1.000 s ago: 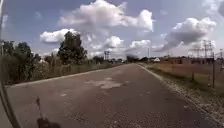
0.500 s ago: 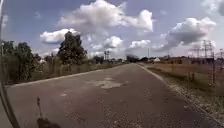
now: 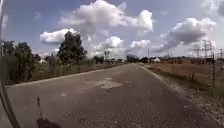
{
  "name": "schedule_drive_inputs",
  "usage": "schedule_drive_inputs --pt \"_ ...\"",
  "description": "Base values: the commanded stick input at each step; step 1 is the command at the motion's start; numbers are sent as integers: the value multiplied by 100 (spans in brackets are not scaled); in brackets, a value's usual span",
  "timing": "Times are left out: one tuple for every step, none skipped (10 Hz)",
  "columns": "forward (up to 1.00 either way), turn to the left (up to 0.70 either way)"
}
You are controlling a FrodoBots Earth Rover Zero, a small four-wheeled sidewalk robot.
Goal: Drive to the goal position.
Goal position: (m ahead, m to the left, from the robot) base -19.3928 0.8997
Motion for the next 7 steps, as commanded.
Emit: schedule_drive_inputs --pt "4 0" --pt "4 0" --pt "4 0" --pt "4 0" --pt "4 0" --pt "4 0" --pt "4 0"
